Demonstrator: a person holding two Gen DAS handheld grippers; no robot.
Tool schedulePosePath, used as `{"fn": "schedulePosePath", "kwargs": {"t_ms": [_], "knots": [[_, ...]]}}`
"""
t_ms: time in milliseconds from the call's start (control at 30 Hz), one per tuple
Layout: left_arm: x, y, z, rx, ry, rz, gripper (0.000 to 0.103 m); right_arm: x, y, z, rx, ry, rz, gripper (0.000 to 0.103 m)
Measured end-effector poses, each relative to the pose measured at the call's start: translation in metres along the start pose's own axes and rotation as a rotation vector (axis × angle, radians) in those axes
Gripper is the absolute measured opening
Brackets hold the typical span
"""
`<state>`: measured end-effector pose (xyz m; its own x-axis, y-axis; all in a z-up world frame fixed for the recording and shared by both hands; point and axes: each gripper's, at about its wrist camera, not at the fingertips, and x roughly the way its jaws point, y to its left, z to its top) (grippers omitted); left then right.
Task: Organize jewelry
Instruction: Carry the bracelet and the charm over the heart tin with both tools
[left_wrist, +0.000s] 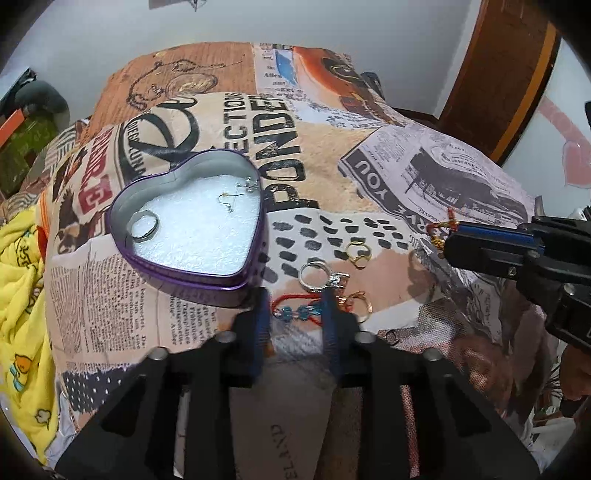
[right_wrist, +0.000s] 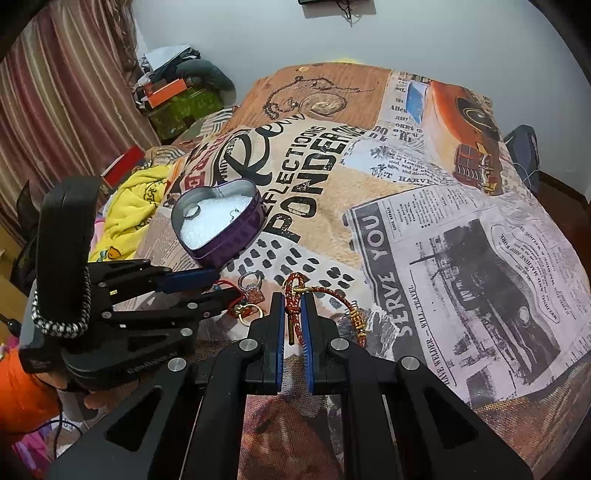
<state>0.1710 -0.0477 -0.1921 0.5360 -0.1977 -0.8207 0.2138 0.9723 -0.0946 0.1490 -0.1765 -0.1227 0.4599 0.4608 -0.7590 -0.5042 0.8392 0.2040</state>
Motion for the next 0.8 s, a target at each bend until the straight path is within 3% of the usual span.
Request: {"fn": "schedulePosePath", "kwargs": {"t_ms": [67, 100, 333, 800], "knots": [[-0.002, -0.001, 0.000, 0.002, -0.003, -0.001, 0.015, 0.001, 0.001, -0.001, 0.001, 0.003, 0.005, 0.008], [-0.003, -0.002, -0.001, 0.003, -0.006, -0.006, 0.006, 0.001, 0.001, -0.001, 0.000, 0.004, 0.006, 0.008], [-0.026, 0.002, -0.003, -0.009, -0.042, 0.017, 0.006, -0.003, 0.004, 0.002, -0.001, -0.007, 0.010, 0.008], [-0.100, 0.012, 0.009, -0.016, -0.214, 0.060, 0.006, -0.024, 0.027, 0.022, -0.031, -0.090, 0.025, 0.008]]}}
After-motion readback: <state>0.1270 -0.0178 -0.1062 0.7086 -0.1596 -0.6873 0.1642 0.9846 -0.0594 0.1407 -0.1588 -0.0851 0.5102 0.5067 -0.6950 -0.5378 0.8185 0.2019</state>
